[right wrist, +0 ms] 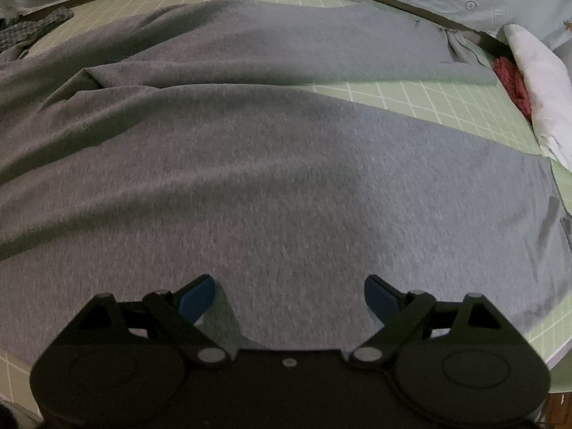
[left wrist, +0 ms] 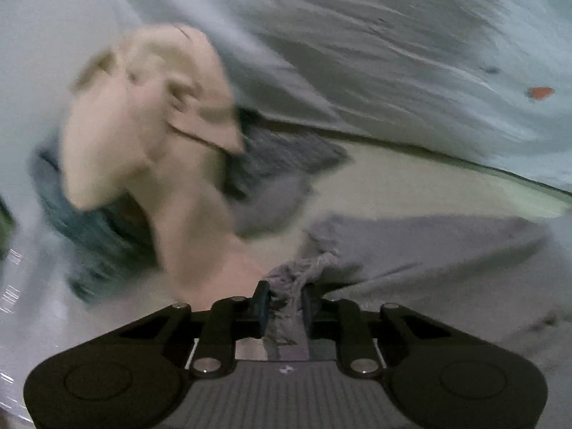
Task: Fold clothes
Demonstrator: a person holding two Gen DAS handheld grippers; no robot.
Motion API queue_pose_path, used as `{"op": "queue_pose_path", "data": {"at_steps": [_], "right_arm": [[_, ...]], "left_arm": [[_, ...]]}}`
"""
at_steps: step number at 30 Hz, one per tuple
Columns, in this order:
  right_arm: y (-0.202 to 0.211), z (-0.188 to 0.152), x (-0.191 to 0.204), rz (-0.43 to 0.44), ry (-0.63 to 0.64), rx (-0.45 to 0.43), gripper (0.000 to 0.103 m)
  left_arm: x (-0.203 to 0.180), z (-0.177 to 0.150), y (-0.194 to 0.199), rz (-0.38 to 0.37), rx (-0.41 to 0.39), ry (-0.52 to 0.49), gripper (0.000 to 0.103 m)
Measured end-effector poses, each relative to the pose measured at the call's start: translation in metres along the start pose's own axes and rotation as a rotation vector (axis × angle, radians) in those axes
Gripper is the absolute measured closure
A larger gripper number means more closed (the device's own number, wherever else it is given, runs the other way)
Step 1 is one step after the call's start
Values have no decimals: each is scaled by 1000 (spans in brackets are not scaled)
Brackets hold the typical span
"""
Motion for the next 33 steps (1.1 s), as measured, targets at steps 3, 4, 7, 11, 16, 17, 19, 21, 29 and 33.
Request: {"op": "queue_pose_path", "data": {"at_steps": [3,4,7,11,16,17,19,21,29,33], "right_arm": [[-1,0,-1,10,-8,-4,11],[-1,1,-1,13,-11,-6,11],[-2,2,-2,21,-18,-13,11],[-5,8,-7,45,-56,-20,11],[-8,18,-25,95,-110,-44,11],[-9,20,-31,105,-121,-49,11],[-11,25,-46,121,-143,-59,10],[-12,30,-64,134,-156,-77,9],[-39,76,-164,131,-265,-149,0],[-68,118,-214,102,-360,-174,0]], "left_arm": [[8,-8,-14,42,72,10,69],[6,-12,-16,39,99,13,68],[-7,-21,-12,12,129,44,37],[-38,-32,5,-49,120,101,15],[-87,-52,15,-76,169,96,15],[-97,-56,17,-80,178,88,15],[-118,-61,21,-89,189,76,15],[-136,-64,24,-94,198,82,14],[-186,-64,11,-46,203,192,8],[-202,-62,-14,-37,226,298,8]]}}
Point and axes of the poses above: each gripper's, at about its wrist camera, not at the fingertips, and y roughly against the way its jaws point, x to its left, z to its top, the point moved 9 cm from there along -y, roughly the way its jaws point, and after that the axes turned 12 degrees about -z, right-handed, at the moved point
